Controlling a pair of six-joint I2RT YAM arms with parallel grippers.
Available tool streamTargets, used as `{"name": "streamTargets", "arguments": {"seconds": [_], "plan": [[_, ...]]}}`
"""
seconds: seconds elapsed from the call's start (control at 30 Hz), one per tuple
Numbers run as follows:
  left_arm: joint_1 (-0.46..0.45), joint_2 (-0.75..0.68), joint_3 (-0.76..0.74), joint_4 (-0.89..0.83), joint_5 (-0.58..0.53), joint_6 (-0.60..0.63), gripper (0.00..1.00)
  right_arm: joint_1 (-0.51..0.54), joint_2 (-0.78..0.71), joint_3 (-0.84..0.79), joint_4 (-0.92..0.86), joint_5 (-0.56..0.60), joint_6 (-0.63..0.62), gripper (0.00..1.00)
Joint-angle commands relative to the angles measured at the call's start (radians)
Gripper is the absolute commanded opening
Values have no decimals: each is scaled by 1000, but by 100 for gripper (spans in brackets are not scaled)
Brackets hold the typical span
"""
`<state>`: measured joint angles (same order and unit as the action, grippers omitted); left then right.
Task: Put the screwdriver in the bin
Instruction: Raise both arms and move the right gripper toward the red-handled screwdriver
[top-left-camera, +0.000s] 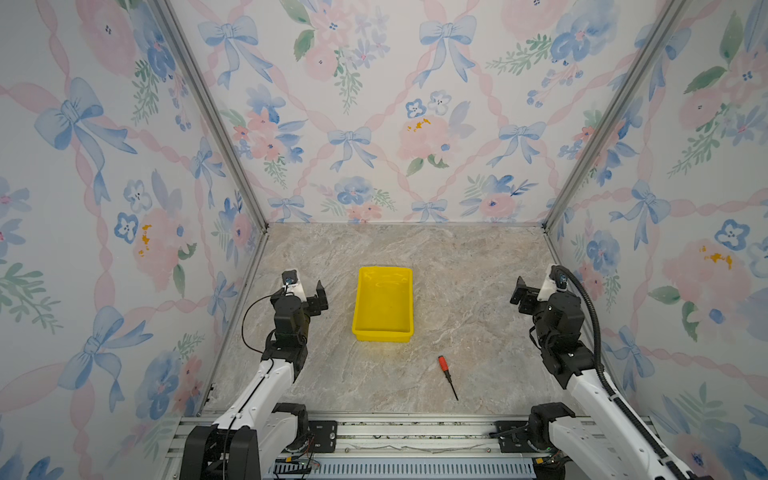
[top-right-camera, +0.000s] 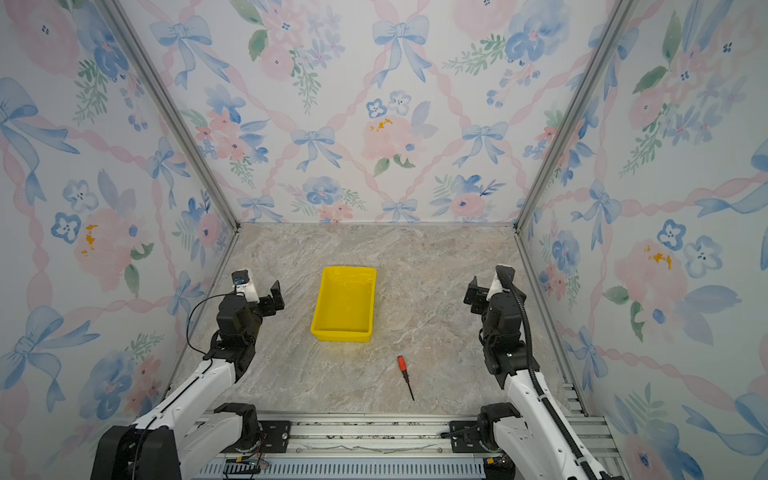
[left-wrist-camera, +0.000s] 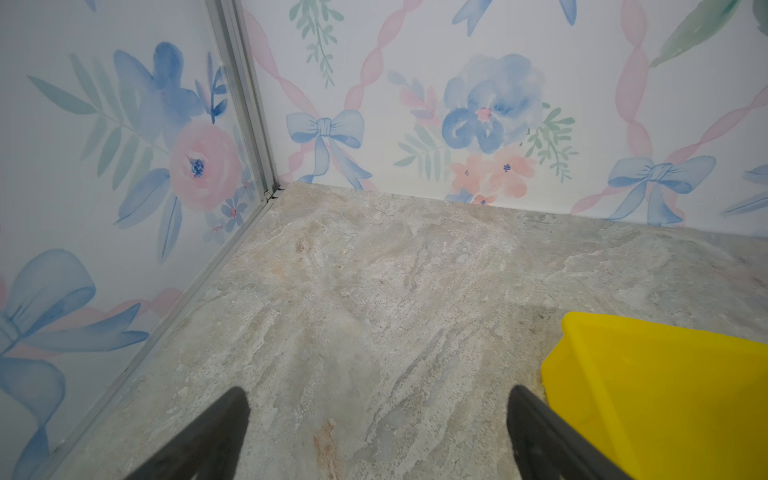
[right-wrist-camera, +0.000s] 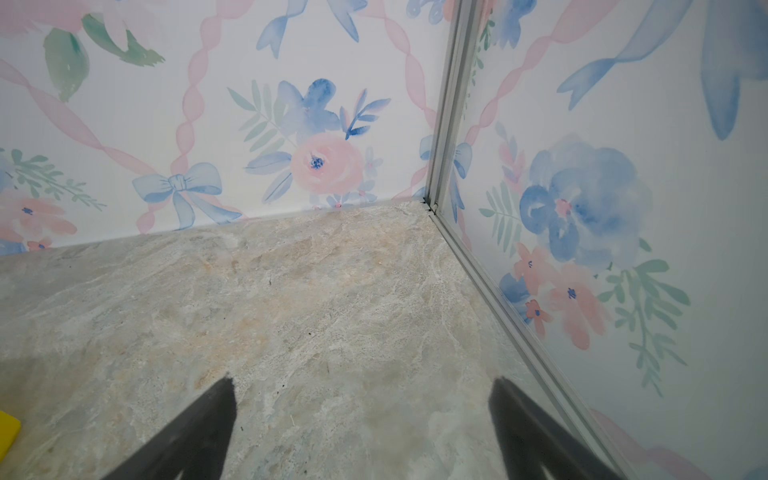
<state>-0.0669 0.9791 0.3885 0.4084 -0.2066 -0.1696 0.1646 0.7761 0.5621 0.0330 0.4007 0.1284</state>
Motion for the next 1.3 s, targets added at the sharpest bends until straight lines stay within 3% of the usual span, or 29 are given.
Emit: {"name": "streamTargets", "arguments": {"seconds": [0.0, 0.17, 0.47, 0.73, 1.1, 1.27], "plan": [[-7, -11, 72, -246, 28, -113, 97, 46, -4, 117, -419, 95, 131, 97], [-8, 8, 165, -428, 30, -136, 97, 115, 98, 283, -738, 100, 255, 97], [-17, -51, 204, -535, 154, -211, 98, 247, 193, 397, -876, 69, 332, 97], [-75, -78, 211, -646, 290, -275, 97, 360, 217, 368, -941, -4, 421, 97], [-168, -176, 203, -779, 301, -366, 97, 407, 193, 265, -865, -186, 392, 97], [-246, -236, 179, -782, 231, -442, 97, 407, 234, 228, -844, -271, 356, 97]]}}
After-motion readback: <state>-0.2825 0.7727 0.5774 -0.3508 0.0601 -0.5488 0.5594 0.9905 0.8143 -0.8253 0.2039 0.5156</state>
